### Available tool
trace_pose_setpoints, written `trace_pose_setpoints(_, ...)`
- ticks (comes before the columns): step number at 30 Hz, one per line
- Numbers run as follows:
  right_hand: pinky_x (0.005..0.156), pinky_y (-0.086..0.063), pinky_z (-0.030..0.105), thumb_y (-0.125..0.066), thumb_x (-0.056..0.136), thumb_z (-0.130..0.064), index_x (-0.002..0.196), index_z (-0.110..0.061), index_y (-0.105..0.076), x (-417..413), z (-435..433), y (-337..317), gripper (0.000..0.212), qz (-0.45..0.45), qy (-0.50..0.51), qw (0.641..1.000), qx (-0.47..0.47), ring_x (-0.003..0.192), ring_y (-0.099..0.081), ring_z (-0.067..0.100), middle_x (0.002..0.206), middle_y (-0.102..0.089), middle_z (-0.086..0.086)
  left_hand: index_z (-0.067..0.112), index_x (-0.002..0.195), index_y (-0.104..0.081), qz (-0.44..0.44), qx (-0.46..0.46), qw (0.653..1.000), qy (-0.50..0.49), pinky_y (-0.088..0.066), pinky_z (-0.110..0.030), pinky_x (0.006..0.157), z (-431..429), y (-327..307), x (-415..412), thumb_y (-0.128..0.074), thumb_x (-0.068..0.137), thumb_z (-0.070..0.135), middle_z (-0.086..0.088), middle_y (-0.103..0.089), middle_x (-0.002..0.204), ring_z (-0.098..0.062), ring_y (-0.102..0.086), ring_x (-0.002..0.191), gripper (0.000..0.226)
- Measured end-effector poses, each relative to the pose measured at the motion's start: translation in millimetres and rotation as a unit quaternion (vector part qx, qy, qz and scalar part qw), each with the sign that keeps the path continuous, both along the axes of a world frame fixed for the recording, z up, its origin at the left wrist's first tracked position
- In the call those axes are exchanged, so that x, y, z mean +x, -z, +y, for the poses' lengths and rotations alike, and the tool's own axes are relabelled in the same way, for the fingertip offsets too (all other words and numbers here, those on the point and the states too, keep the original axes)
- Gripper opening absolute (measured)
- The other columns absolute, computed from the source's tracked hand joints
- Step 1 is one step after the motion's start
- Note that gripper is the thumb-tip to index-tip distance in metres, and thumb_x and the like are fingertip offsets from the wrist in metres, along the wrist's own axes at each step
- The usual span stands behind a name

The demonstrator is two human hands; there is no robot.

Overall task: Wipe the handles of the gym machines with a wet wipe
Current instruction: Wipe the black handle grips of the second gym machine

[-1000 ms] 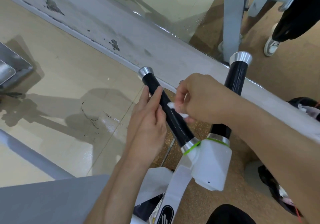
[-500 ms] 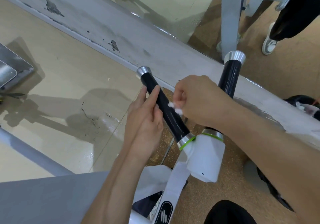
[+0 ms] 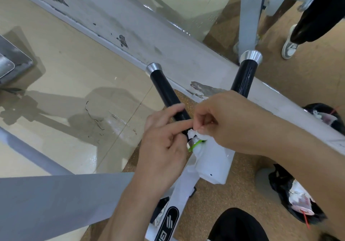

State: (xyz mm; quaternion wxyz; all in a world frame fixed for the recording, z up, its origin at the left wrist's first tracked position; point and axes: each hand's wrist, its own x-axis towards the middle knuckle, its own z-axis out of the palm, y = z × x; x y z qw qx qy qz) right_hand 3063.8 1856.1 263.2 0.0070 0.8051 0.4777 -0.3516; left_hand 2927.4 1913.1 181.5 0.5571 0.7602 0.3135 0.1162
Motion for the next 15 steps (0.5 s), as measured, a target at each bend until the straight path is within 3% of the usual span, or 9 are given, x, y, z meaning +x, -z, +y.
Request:
trace_pose_setpoints(2,0.066,-0.047,0.018,-0.065,0.087,-0.020,0.076,-0.028,-0.066,1.3,-5.8,2.2,0.013,0.031,0.046,0.998,0.034,0.070,-0.057,0.000,0.070,-0.059,-0.016,0.051,0.094,-0.068,-0.007,-0.056,0.998,0.003,-0.026,-0.009,0.099,-3.7,-5.2,0.7,-0.038,0.082,0.028,0.031,-0.049,0.128,0.006,-0.033,0.122,0.040)
trace_pose_setpoints(4,0.066,-0.050,0.019,-0.068,0.084,-0.021,0.076,-0.028,-0.064,1.5,-12.2,3.0,0.011,0.052,0.072,0.995,0.052,0.069,-0.059,0.000,0.072,-0.064,-0.013,0.049,0.102,-0.068,-0.005,-0.043,0.999,0.030,-0.029,-0.015,0.099,-6.9,-5.6,1.4,-0.045,0.087,0.047,0.030,-0.047,0.130,0.001,-0.032,0.123,0.027)
trace_pose_setpoints(6,0.065,-0.052,0.025,-0.069,0.082,-0.016,0.073,-0.027,-0.057,0.7,-17.1,3.2,0.019,0.059,0.090,0.991,0.075,0.068,-0.059,0.003,0.072,-0.064,-0.009,0.043,0.109,-0.069,0.002,-0.004,0.998,0.058,-0.028,-0.012,0.096,-8.1,-3.3,0.2,-0.054,0.088,0.054,0.029,-0.046,0.133,-0.004,-0.033,0.119,0.028)
trace_pose_setpoints(9,0.060,-0.049,0.022,-0.066,0.083,-0.009,0.071,-0.024,-0.053,0.5,-25.5,3.3,0.024,0.048,0.094,0.989,0.108,0.068,-0.057,0.006,0.070,-0.061,-0.007,0.041,0.102,-0.072,0.009,0.009,0.999,0.045,-0.030,-0.015,0.093,-4.9,-3.6,2.8,-0.061,0.082,0.046,0.028,-0.053,0.127,-0.005,-0.037,0.114,0.023)
trace_pose_setpoints(13,0.060,-0.047,0.015,-0.066,0.082,-0.006,0.073,-0.026,-0.060,-2.6,-34.6,5.6,0.023,0.101,0.141,0.973,0.153,0.069,-0.059,0.004,0.070,-0.064,-0.010,0.028,0.087,-0.076,-0.021,0.119,0.993,-0.004,-0.034,-0.010,0.086,-12.1,-8.9,1.6,-0.070,0.081,0.034,0.023,-0.065,0.102,-0.007,-0.049,0.101,0.011)
trace_pose_setpoints(15,0.066,-0.047,0.015,-0.068,0.081,-0.008,0.076,-0.026,-0.064,-5.4,-36.9,9.7,0.019,0.108,0.181,0.958,0.194,0.075,-0.059,0.005,0.075,-0.065,-0.011,0.031,0.082,-0.073,-0.029,0.035,0.996,-0.074,-0.041,-0.011,0.080,-20.3,-12.9,-7.2,-0.067,0.086,0.031,0.020,-0.069,0.093,-0.003,-0.057,0.094,0.007)
